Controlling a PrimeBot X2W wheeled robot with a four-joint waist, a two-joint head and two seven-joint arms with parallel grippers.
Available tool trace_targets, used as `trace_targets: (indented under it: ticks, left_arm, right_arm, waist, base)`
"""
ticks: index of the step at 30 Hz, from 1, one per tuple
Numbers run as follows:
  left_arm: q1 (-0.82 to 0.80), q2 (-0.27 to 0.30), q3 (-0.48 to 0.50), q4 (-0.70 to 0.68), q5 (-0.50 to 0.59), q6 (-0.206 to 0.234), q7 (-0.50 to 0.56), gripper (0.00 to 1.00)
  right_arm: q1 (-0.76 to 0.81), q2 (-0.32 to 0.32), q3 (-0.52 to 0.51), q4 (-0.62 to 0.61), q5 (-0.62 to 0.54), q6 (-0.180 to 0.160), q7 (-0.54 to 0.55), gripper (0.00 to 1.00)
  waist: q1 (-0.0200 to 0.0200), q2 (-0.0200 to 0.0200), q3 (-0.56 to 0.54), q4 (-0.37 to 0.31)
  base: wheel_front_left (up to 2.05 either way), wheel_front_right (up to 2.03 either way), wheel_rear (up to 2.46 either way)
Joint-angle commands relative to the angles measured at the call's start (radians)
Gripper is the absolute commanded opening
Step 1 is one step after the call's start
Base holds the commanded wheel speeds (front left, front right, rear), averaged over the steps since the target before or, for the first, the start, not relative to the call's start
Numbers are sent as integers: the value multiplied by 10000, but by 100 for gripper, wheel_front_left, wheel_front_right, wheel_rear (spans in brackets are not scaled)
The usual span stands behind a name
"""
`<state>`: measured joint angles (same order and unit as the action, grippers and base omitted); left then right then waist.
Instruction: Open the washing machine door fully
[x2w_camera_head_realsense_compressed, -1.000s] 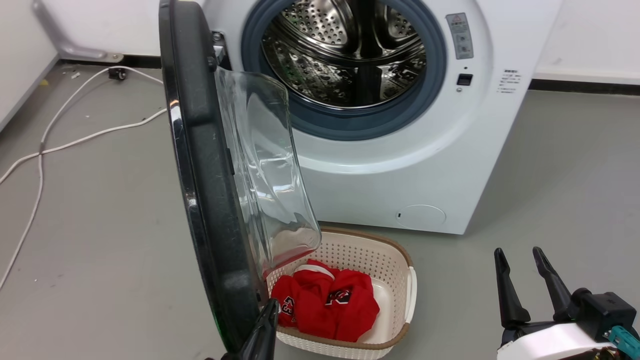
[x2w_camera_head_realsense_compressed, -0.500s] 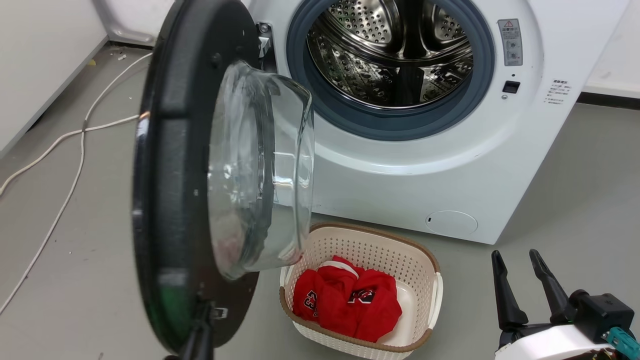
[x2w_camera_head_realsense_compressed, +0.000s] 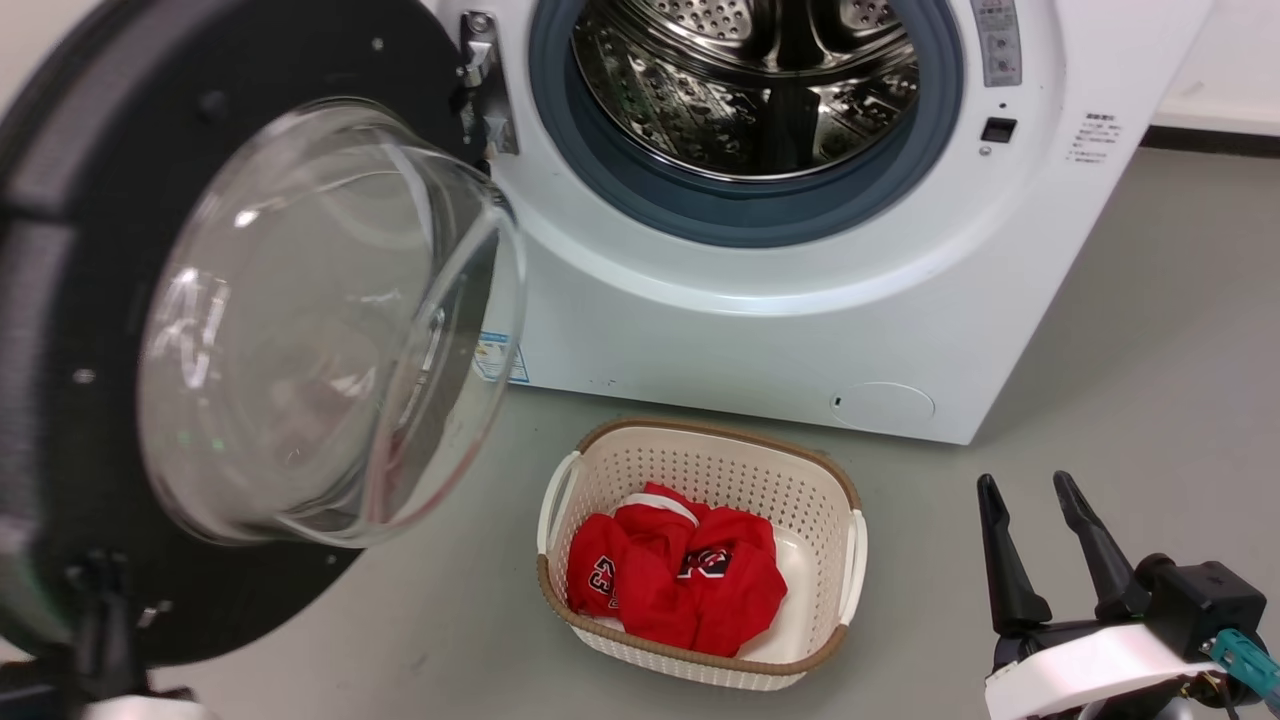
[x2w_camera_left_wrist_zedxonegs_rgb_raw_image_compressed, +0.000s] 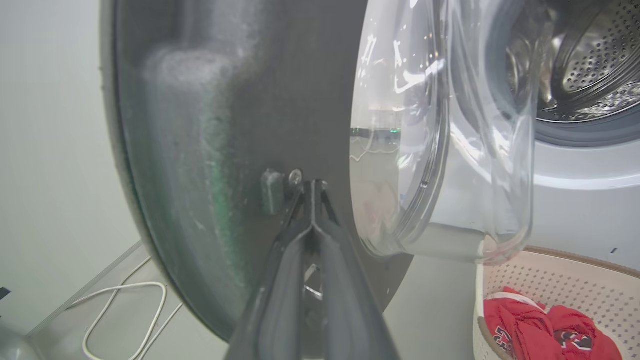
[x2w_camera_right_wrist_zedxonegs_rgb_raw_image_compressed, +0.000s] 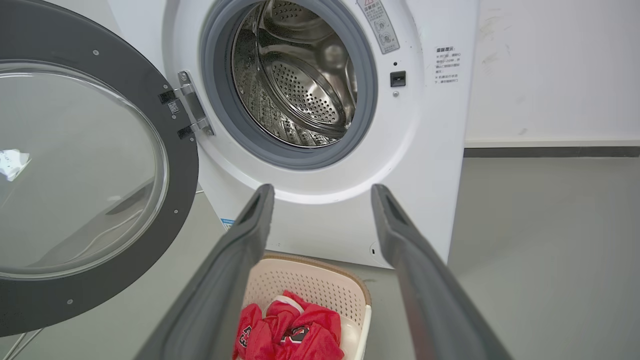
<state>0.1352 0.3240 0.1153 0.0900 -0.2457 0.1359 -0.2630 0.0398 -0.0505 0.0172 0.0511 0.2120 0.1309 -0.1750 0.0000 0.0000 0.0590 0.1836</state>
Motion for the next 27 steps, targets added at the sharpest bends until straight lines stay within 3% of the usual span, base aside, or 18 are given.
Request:
trace_targets:
  ticks: [1,5,18,23,27]
  left_arm:
    - [-239,152,284,70,-42,64,-22,0]
    - [-605,416,1106,655,-316,-18,-20,0]
    - [-1910,1071,2991,2706,-316,-971,-22,0]
    - [-2109,1042,3434,3066,-183,-1206,-22,0]
    - [-1809,495,3764,2779,244,-1469,-22,0]
  right_arm:
    - [-132,10,-27,8,-1,-3,-18,100]
    - [-233,8,-90,-7,-168,-3,-31,100]
    - [-464,10,-29,-45,-390,-3,4,100]
    - [-482,10,-38,-40,-374,-3,-16,100]
    - [-391,10,-42,22,-475,-3,-25,100]
  waist:
    - [0,0,105,-123]
    - [0,0,284,-319]
    - [0,0,621,-720]
    - [0,0,624,-786]
    - [0,0,468,-886]
  base:
    - [0,0,0]
    - [0,0,0]
    - [0,0,0]
    - [0,0,0]
    - [0,0,0]
